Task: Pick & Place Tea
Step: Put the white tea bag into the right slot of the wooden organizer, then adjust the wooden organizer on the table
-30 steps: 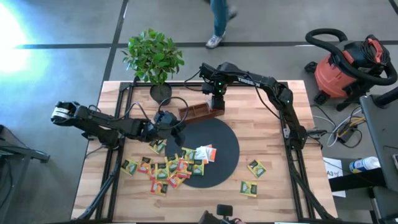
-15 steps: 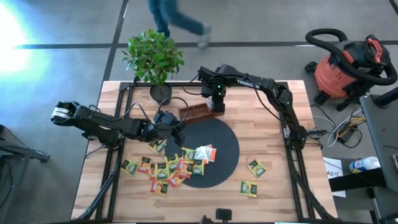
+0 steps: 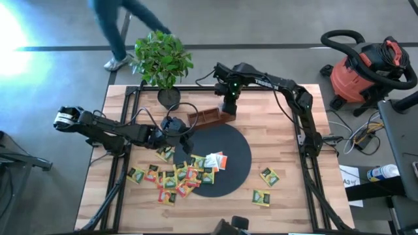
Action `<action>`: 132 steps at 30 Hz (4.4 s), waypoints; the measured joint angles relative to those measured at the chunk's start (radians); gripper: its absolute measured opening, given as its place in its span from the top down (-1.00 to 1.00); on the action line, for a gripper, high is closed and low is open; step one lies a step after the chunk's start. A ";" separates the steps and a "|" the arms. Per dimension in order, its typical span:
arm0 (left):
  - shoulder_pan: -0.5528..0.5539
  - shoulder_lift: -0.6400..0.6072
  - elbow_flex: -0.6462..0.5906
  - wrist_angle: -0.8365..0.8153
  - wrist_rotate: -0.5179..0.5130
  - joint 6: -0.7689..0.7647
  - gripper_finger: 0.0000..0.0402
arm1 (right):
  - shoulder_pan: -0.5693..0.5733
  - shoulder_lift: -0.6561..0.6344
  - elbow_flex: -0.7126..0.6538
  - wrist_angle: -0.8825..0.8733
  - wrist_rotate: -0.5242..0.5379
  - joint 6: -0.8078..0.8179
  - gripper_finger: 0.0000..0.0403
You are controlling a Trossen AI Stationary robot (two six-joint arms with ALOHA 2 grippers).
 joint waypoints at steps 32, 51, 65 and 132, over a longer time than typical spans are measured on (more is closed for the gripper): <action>0.001 0.000 0.000 0.000 0.010 -0.050 0.59 | -0.084 -0.278 -0.534 0.518 -0.194 -0.045 0.96; 0.002 0.000 0.000 0.000 0.006 -0.104 0.59 | -0.106 -0.258 -0.575 0.597 -0.205 -0.258 0.96; 0.004 0.000 0.000 0.000 0.001 -0.125 0.59 | -0.102 -0.257 -0.604 0.687 -0.058 -0.268 0.85; 0.003 0.000 0.000 -0.026 0.021 -0.125 0.59 | -0.244 -0.102 -0.603 0.584 -0.394 0.581 0.72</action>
